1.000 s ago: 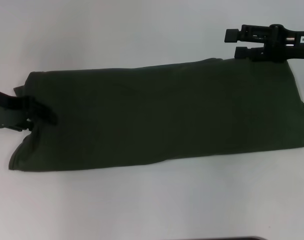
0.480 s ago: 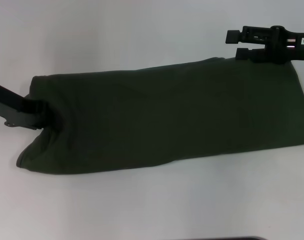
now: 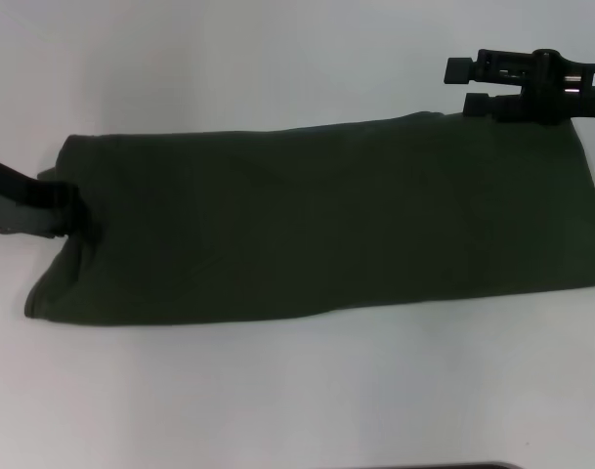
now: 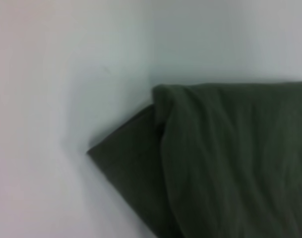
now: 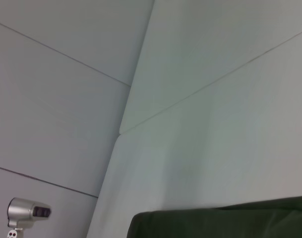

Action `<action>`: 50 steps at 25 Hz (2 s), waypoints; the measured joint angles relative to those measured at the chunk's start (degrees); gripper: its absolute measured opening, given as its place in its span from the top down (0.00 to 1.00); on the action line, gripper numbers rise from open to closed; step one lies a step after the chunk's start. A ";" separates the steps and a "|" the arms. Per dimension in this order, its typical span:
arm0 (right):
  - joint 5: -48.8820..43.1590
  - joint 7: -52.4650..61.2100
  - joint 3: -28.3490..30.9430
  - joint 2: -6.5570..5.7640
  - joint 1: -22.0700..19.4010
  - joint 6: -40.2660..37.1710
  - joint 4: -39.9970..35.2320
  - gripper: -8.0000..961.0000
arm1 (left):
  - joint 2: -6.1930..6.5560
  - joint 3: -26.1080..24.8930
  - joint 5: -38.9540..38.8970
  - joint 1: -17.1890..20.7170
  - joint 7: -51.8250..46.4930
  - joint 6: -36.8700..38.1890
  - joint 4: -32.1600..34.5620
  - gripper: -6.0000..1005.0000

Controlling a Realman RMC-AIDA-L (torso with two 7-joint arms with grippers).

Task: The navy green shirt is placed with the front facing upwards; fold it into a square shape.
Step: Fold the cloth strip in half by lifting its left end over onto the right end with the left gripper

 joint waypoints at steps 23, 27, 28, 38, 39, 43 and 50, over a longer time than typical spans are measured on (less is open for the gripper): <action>0.00 0.48 0.00 0.00 0.46 -0.13 -0.23 0.02 | 0.05 -0.23 2.85 -6.36 -0.95 -8.97 -3.79 0.91; -0.26 0.85 -0.11 -0.72 0.44 -0.43 -0.51 0.02 | 0.69 -1.18 2.19 -5.97 -0.51 -7.59 -3.62 0.91; -0.50 1.21 -0.23 -1.13 0.46 -0.69 -0.54 0.02 | 0.86 -1.36 2.13 -5.97 -0.44 -7.00 -3.58 0.91; -2.92 6.13 -0.31 -7.63 0.30 -1.96 -2.27 0.02 | 2.49 -5.18 -1.57 -6.12 2.27 -0.82 -3.12 0.91; -3.77 6.82 -0.32 -7.86 0.28 -1.98 -2.91 0.02 | 2.49 -5.19 -1.57 -6.09 2.30 -0.52 -3.10 0.91; -11.05 9.59 -0.10 -8.09 0.46 -3.50 -6.38 0.02 | 2.52 -5.25 -1.59 -6.12 2.48 0.33 -3.10 0.91; -16.80 9.35 -0.02 -8.27 1.52 -11.47 -9.39 0.02 | 2.64 -5.32 -1.60 -6.30 2.53 1.42 -2.97 0.91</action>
